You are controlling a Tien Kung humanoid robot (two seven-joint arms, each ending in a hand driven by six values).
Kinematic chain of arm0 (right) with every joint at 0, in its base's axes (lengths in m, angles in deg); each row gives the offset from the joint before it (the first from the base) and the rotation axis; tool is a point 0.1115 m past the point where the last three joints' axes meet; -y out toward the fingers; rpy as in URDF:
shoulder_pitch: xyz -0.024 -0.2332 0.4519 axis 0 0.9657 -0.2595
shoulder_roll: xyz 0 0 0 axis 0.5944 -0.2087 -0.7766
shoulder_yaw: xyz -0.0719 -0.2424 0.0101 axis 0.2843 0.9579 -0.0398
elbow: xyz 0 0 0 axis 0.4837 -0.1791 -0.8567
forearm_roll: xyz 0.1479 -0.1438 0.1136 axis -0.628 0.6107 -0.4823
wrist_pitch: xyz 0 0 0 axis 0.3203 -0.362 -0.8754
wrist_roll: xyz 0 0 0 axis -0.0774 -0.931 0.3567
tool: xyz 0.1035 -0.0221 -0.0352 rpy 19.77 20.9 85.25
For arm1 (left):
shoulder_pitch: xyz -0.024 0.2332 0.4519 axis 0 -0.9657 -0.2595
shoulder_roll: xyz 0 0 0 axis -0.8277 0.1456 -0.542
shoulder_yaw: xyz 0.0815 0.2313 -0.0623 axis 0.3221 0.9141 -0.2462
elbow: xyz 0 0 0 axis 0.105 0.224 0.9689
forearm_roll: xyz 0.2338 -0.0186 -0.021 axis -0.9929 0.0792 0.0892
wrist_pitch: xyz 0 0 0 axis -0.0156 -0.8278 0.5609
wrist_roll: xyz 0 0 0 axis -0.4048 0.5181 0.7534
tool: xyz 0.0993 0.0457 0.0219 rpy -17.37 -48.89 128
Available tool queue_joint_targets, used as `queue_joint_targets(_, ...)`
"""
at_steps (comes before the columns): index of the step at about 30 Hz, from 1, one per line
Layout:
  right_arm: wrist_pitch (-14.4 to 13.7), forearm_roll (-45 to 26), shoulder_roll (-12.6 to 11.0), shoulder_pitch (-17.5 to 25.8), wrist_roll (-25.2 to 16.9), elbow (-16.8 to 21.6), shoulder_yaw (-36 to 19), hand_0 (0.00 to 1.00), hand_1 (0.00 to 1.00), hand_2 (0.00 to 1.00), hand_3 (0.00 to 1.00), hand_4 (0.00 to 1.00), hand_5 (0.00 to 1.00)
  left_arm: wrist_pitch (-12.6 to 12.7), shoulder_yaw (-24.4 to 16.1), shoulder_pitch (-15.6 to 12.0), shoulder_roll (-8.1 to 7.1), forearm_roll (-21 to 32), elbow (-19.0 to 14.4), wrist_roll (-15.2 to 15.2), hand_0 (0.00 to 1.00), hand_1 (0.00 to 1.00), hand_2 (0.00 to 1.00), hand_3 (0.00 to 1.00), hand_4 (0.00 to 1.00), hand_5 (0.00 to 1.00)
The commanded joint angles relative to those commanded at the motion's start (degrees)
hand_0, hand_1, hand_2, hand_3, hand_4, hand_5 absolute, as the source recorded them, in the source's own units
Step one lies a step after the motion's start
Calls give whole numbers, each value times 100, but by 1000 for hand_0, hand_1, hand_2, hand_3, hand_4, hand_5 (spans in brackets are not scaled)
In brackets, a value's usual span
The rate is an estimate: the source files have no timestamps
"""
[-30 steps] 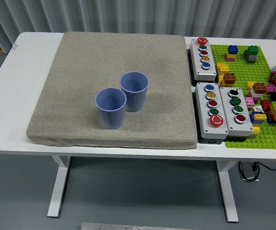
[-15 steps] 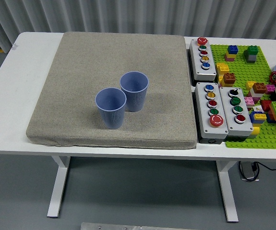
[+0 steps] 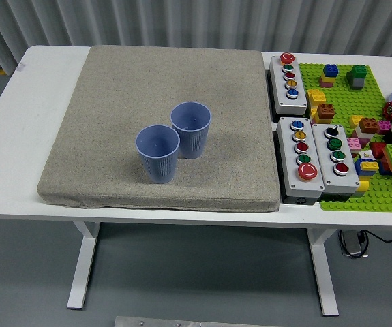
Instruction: Pick cup pour cup place
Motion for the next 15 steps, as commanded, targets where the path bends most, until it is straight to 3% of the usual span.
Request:
queue_joint_targets(6,79,153,-15,52,23,-5,-108,685,633,587,571,2,122,-2,-2,-97,-16,-10,-59,-1,801,801,885,889,859,998)
queue_joint_targets(15,160,315,1,29,81,13,-266,685,633,586,574,2,123,2,-8,-21,-23,-11,-160,-1,803,800,886,889,860,998)
